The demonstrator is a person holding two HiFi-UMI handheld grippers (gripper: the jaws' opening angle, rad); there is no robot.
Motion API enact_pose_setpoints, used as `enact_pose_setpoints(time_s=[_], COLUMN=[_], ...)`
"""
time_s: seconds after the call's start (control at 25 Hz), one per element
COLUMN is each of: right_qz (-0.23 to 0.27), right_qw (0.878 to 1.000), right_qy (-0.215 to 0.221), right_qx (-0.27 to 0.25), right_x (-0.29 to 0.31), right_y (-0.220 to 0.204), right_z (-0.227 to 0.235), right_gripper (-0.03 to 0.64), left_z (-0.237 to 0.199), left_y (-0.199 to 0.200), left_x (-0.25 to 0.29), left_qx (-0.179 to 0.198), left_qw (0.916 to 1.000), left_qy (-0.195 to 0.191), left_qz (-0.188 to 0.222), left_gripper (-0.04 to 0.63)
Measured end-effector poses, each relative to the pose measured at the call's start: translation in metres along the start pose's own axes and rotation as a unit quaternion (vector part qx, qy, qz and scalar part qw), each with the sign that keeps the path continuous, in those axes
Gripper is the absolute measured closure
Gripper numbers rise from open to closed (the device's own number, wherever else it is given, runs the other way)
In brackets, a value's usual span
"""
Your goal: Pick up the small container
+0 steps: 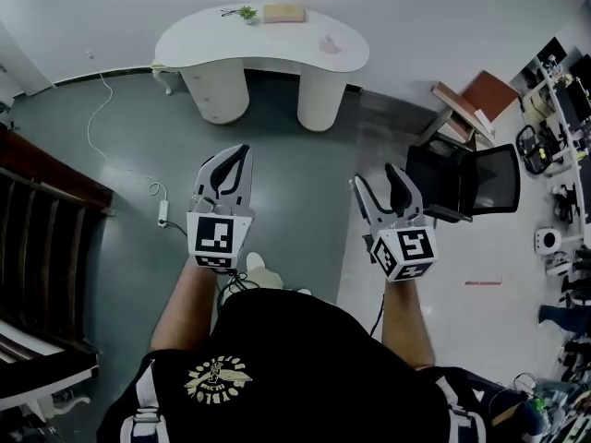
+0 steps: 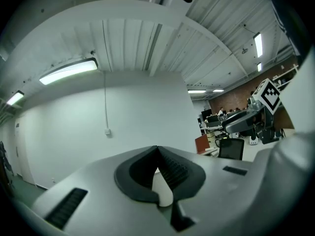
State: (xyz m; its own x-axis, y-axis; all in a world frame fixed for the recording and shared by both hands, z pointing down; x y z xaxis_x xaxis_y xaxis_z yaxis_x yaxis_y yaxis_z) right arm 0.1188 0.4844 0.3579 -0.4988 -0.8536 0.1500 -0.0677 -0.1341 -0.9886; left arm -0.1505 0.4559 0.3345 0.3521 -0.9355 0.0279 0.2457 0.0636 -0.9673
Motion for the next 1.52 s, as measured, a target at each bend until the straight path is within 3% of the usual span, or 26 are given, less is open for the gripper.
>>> enact_pose_setpoints(time_s=[0.36, 0.88, 1.2, 1.52], right_qz=[0.015, 0.005, -0.011, -0.019], right_qw=[1.0, 1.0, 0.999, 0.997], right_qy=[-0.005, -0.011, -0.037, -0.074], right_qx=[0.002, 0.0, -0.005, -0.006], right_x=[0.072, 0.226, 0.282, 0.284], right_y=[0.014, 0.041, 0.05, 0.053], right_z=[0.021, 0.036, 0.04, 0.047], right_gripper=[0.357, 0.357, 0.357, 0.357], left_z=[-0.035, -0.12, -0.166, -0.183], left_y=[-0.012, -0.027, -0.041, -0.042], left_x=[0.065, 0.193, 0.238, 0.262], left_qx=[0.033, 0.03, 0.012, -0.022], left_qw=[0.9991, 0.9977, 0.997, 0.995], left_qy=[-0.024, -0.061, -0.075, -0.09], left_qz=[-0.004, 0.006, 0.01, 0.038], left_gripper=[0.586, 0.586, 0.586, 0.586])
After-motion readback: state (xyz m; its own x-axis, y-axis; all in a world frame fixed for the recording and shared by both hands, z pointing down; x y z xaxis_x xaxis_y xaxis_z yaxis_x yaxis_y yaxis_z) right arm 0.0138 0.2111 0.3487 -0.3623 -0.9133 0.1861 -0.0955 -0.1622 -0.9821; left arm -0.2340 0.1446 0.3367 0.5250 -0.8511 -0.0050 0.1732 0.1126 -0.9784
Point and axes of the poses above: the fingertips, and each gripper's own axes: x forward along the fingers, z to its right, y out of its top, the point moved 6 cm from there along -x, backward along the fingers, and after that the axes turned 6 degrees about y, right-handed, at the moved point
